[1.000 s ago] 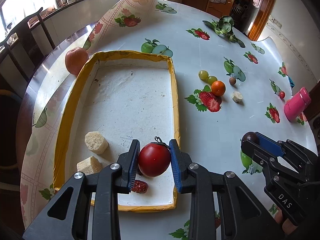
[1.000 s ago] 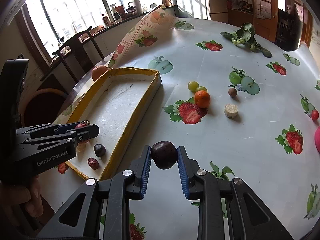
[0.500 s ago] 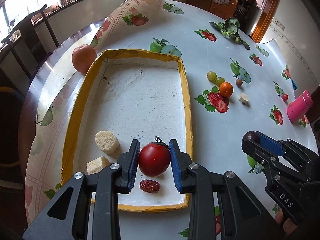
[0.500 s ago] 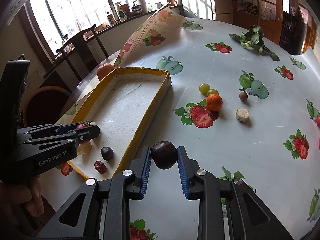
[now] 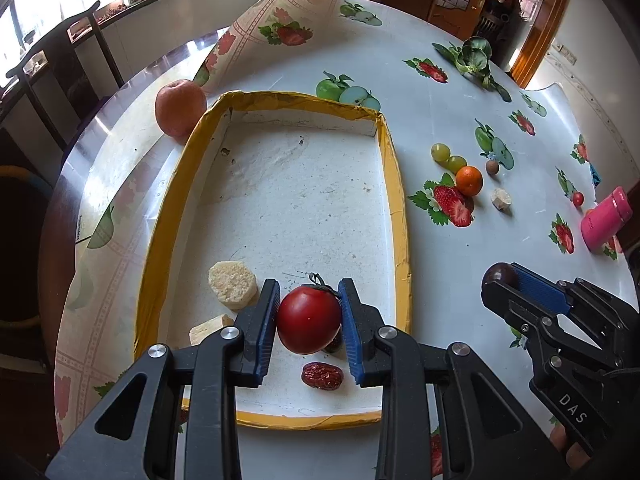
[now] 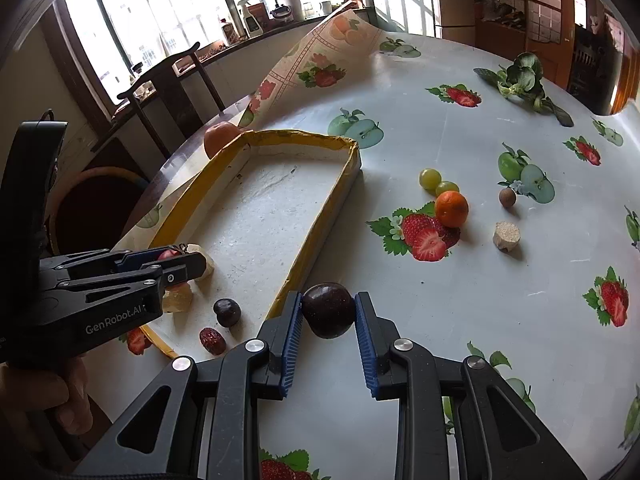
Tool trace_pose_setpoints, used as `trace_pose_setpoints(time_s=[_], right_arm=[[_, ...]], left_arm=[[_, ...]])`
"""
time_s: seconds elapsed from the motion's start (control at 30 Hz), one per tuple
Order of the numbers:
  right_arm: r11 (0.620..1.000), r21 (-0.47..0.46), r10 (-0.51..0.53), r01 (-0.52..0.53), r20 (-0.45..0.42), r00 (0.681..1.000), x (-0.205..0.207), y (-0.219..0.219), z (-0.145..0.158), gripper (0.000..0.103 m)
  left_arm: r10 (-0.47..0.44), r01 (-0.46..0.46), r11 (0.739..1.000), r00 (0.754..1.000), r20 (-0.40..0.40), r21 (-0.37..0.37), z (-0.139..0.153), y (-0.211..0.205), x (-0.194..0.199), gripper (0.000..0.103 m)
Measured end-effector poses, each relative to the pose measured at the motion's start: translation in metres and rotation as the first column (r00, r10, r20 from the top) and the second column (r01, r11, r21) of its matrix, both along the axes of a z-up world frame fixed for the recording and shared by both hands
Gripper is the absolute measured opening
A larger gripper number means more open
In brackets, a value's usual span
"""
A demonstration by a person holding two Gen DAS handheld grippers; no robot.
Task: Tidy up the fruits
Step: 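Carry the tomato with the left tool while the right tool carries the plum over the tray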
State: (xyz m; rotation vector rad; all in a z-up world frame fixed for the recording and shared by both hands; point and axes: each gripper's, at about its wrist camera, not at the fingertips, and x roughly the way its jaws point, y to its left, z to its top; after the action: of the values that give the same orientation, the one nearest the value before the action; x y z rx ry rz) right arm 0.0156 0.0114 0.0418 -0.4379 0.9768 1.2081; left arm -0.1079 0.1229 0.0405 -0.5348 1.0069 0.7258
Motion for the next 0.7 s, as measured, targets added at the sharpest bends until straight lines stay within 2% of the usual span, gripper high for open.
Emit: trace_pose_setpoints(time_s=[0.33, 0.53, 0.7], right_arm=[[0.999, 0.003, 0.036, -0.036, -0.008, 0.999, -0.01, 0.022, -0.001, 0.027], [0.996, 0.031, 0.08, -0.079, -0.005, 0.997, -0.02, 0.052, 0.0, 0.027], [0.993, 0.018, 0.116, -0.116, -0.025, 0.993, -0.029, 0.085, -0.013, 0.027]], left_arm=[[0.019, -0.019, 1.0, 1.0, -0.008, -0.006, -0.006, 0.016, -0.004, 0.027], [0.067, -0.067, 0.998, 0.998, 0.003, 0.0, -0.005, 0.05, -0.003, 0.027], [0.101, -0.101, 0.995, 0.995, -0.01, -0.003, -0.011, 0.079, 0.002, 0.027]])
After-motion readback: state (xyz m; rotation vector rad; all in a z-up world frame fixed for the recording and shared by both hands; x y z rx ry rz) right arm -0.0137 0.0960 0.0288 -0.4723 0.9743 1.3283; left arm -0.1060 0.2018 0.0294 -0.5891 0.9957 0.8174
